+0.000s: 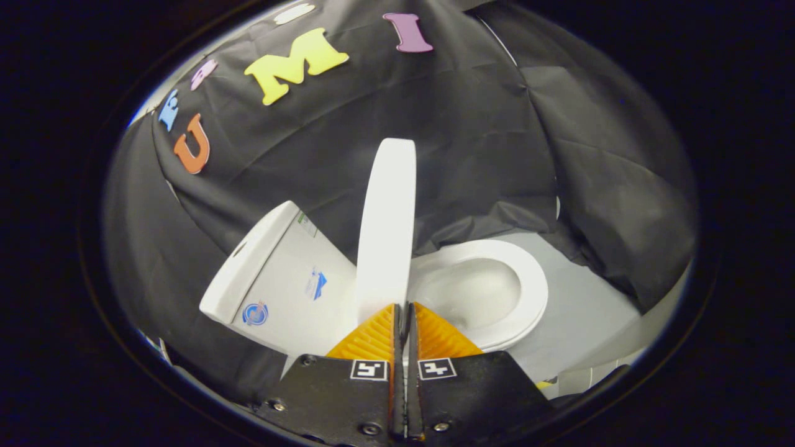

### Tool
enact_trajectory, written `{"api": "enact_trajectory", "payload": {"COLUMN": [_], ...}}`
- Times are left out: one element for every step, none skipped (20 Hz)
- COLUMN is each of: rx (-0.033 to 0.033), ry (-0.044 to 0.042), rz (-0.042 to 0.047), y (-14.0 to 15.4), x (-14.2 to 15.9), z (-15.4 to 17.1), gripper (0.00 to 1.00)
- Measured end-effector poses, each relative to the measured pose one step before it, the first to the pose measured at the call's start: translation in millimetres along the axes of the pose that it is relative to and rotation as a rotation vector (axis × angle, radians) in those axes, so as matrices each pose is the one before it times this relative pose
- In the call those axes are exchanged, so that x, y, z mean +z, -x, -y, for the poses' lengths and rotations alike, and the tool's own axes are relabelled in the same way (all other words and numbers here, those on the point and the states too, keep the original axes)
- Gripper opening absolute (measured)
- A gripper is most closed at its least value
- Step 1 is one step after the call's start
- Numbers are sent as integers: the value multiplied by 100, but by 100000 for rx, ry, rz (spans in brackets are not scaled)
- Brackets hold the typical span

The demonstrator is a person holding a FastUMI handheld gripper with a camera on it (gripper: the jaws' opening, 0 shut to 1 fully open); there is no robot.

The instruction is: Open the toilet lid.

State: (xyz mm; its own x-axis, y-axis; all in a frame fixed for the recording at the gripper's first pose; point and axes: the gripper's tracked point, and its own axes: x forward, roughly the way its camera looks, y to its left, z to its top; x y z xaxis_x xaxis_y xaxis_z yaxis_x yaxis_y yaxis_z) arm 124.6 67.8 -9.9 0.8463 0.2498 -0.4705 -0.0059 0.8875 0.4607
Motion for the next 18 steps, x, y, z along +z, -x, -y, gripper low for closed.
{"api": "enact_trajectory", "payload": {"rx": [-326,-293,-241,-532,-928,-688,-505,-1068,-1848,-2006,-1359,-597,-447,-593,-980,-992,-666,-384], "ry": [508,950,658,819,711,1051,1248,1512,1904,1965,1779,1899,1660,1453,1658,1179,1320,1000], "rz": [55,-172,-5,-143,-89,145,-4,-10,-19,127,439,521,307,332,55,45,181,109], "y": [87,80,46,20,32,64,4,-80,-37,-74,123,147,64,76,13,50,104,71], "x": [240,-172,34,-12,7,1,0,-99,76,-131,74,102,38,24,105,-23,183,-117], "z": [-408,-381,-361,-306,-250,-379,-167,-269,-169,-223,-388,-460,-483,-478,-263,-65,-92,-469], "gripper": [5,5,5,5,6,6,6,6,6,6,6,6,6,6,6,6,6,6]}}
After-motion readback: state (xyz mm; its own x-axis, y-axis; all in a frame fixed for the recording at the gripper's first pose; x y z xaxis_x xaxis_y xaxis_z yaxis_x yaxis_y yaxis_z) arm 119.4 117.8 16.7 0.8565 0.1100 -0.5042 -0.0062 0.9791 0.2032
